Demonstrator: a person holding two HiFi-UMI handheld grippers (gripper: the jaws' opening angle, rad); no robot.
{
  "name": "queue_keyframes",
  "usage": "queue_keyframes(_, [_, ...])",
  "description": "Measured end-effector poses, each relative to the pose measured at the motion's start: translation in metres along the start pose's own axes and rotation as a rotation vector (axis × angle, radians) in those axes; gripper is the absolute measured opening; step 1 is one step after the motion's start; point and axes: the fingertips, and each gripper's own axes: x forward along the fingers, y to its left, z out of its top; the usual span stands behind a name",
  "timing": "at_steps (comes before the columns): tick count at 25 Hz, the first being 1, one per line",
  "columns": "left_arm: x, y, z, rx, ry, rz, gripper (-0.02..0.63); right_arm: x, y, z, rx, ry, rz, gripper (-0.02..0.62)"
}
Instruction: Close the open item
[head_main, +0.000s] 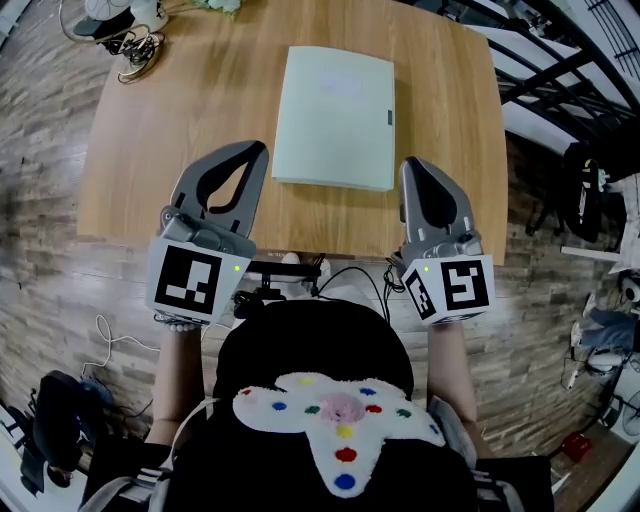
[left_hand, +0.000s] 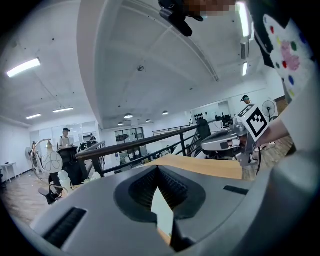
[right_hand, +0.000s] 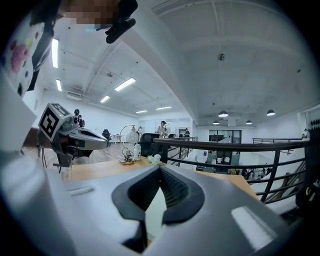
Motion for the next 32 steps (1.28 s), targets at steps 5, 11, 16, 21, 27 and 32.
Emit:
queue_keyframes(5, [0.005,-0.004,-0.004,0.014,0.015,-0.018,0.006,0.002,0.001,-0.003,-0.013,0.011,0.002,0.008])
queue_keyframes(11, [0.004,-0.010,-0.005,0.027,0.025,-0.030,0.006,0.000,0.007,-0.005,-0.037,0.018,0.010,0.008])
queue_keyframes(16, [0.005,-0.010,-0.005,0.013,0.027,-0.026,0.006,0.001,0.009,-0.005,-0.036,0.024,0.017,0.008])
queue_keyframes(21, [0.007,-0.012,-0.005,0.025,0.022,-0.034,0.006,0.003,0.011,-0.007,-0.042,0.031,0.028,0.008])
queue_keyframes(27, [0.007,-0.014,-0.005,0.023,0.022,-0.041,0.006,0.003,0.012,-0.005,-0.043,0.031,0.030,0.008])
queue_keyframes(32, [0.008,-0.016,-0.005,0.031,0.024,-0.049,0.006,0.002,0.010,-0.007,-0.026,0.035,0.026,0.008])
